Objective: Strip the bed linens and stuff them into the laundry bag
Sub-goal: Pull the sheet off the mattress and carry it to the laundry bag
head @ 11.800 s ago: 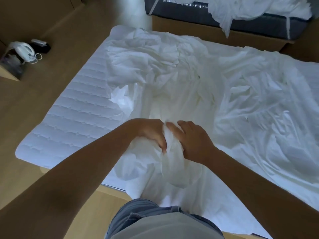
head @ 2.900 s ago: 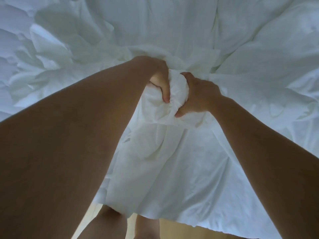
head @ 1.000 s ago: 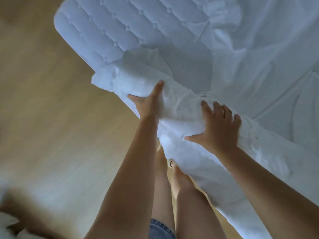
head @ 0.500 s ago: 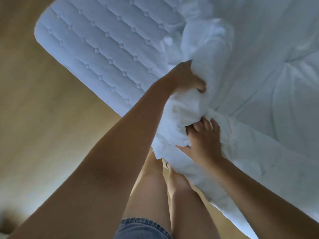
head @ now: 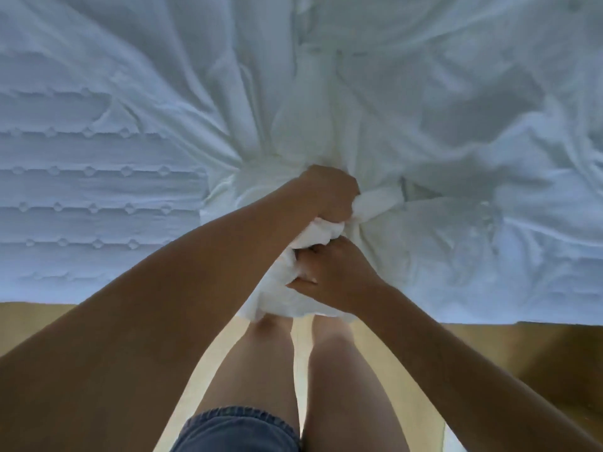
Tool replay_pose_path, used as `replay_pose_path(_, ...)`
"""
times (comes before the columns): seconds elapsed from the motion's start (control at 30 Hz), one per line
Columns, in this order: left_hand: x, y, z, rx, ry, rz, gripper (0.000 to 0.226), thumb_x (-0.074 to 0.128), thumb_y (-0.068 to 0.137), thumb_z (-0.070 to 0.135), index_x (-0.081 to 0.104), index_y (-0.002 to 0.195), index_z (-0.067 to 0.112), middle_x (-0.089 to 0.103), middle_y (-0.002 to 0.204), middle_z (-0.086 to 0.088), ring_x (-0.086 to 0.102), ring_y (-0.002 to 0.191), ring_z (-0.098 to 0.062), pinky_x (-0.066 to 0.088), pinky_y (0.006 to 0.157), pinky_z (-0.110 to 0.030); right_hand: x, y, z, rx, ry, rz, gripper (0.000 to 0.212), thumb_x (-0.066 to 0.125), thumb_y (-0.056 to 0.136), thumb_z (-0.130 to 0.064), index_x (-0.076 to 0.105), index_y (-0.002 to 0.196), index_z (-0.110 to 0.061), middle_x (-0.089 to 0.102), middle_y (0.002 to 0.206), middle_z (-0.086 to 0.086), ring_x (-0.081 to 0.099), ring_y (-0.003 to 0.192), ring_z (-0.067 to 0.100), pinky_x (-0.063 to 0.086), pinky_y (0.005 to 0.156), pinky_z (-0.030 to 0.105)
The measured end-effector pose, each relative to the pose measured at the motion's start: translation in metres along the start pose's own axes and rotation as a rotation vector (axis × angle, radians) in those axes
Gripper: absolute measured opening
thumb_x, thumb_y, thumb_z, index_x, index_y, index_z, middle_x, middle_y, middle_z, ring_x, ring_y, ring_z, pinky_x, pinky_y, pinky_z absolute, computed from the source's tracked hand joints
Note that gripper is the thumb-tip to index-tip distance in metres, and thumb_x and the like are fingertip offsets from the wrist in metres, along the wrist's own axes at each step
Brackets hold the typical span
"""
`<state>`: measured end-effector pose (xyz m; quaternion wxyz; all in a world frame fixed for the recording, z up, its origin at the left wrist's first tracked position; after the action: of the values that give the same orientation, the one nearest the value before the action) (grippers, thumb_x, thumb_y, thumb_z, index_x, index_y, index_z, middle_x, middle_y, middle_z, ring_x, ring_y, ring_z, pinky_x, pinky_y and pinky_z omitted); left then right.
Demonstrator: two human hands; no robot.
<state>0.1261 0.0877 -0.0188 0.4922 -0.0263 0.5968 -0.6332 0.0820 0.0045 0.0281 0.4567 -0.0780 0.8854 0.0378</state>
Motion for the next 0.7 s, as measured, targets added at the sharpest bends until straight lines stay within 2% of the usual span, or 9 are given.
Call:
replay_pose_path(0.07,0.008,0.007,0.013,0.069,0.085,-0.004,0.008,0.049,0.093,0.025,0.055,0.094,0.02,0.056,0.086,0.003,0.053,0.079,-0.019,0.043,0.073,-0.032,-0.025,-0.02,0.012,0.096,-0.059,0.118,0.033,0.058,0.075,-0.042,0.067,0.08,-0.01,0.066,0.068,0.002,0.062,0.06,0.02,0.043,0.049,0.021)
replay_pose_path(0.13,0.014,0.013,0.018,0.128,0.181,0.053,0.022,0.049,0.092,0.029,0.06,0.109,0.02,0.063,0.106,0.0,0.061,0.095,-0.022,0.044,0.079,-0.034,-0.038,-0.045,0.035,0.297,-0.111,0.183,0.066,0.065,0.066,-0.059,0.058,0.11,-0.01,0.067,0.097,0.01,0.055,0.091,0.022,0.052,0.069,0.032)
replay_pose_path(0.2,0.016,0.017,0.016,0.165,0.197,0.106,0.031,0.049,0.093,0.033,0.059,0.121,0.023,0.061,0.12,-0.001,0.059,0.109,-0.024,0.043,0.084,-0.035,-0.019,-0.059,0.053,0.472,-0.168,-0.011,0.123,0.073,0.04,-0.074,0.033,0.138,-0.011,0.052,0.13,0.02,0.039,0.12,0.03,0.044,0.092,0.055)
replay_pose_path(0.27,0.012,0.019,0.01,0.161,0.12,0.136,0.033,0.051,0.091,0.032,0.059,0.122,0.024,0.062,0.119,-0.001,0.06,0.105,-0.024,0.043,0.08,-0.034,0.014,-0.058,0.049,0.538,-0.197,-0.285,0.153,0.07,0.024,-0.082,0.009,0.147,-0.013,0.037,0.146,0.023,0.033,0.135,0.038,0.031,0.097,0.069)
replay_pose_path(0.37,-0.004,0.021,-0.008,0.052,-0.001,0.32,0.056,0.063,0.081,0.042,0.052,0.132,0.022,0.054,0.129,-0.003,0.053,0.115,-0.027,0.042,0.092,-0.037,0.037,-0.044,0.044,0.579,-0.208,-0.403,0.155,0.066,0.035,-0.085,-0.022,0.142,-0.017,-0.004,0.156,0.022,0.011,0.144,0.04,0.015,0.102,0.073)
replay_pose_path(0.47,-0.024,0.006,-0.046,-0.252,-0.143,0.604,0.115,0.078,0.056,0.06,0.023,0.15,0.024,0.025,0.151,-0.01,0.025,0.139,-0.031,0.023,0.109,-0.047,0.041,-0.037,0.051,0.507,-0.159,-0.432,0.144,0.06,0.056,-0.082,-0.052,0.124,-0.025,-0.047,0.142,0.009,-0.025,0.141,0.035,-0.005,0.106,0.068)
replay_pose_path(0.57,-0.024,0.015,-0.079,-0.421,-0.431,0.528,0.151,0.087,0.047,0.056,-0.019,0.15,0.023,-0.01,0.159,-0.017,-0.002,0.147,-0.033,0.007,0.114,-0.057,0.034,-0.024,0.055,0.469,-0.125,-0.41,0.144,0.066,0.049,-0.081,-0.042,0.132,-0.034,-0.04,0.145,0.005,-0.031,0.136,0.029,-0.012,0.106,0.063)
replay_pose_path(0.63,-0.023,0.028,-0.083,-0.373,-0.615,0.4,0.157,0.092,0.049,0.044,-0.029,0.146,0.022,0.005,0.158,-0.019,0.017,0.145,-0.032,0.021,0.115,-0.051,0.029,-0.017,0.058,0.463,-0.149,-0.39,0.145,0.068,0.041,-0.082,-0.026,0.141,-0.033,-0.031,0.149,0.004,-0.024,0.138,0.028,-0.013,0.104,0.062)
replay_pose_path(0.7,-0.02,0.037,-0.078,-0.32,-0.656,0.278,0.146,0.089,0.06,0.034,-0.026,0.147,0.018,0.037,0.146,-0.017,0.045,0.128,-0.03,0.04,0.099,-0.034,0.022,-0.015,0.062,0.463,-0.22,-0.289,0.147,0.067,0.03,-0.084,-0.001,0.148,-0.028,-0.009,0.154,0.009,-0.005,0.141,0.031,-0.004,0.103,0.065)
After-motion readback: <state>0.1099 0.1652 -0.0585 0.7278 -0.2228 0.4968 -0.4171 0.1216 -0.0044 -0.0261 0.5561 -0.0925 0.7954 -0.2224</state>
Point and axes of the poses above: each hand's wrist, its own y-axis towards the middle knuckle, its own x-axis out of the palm, z = x × y, the point moved 7 cm from there along y, towards the middle knuckle
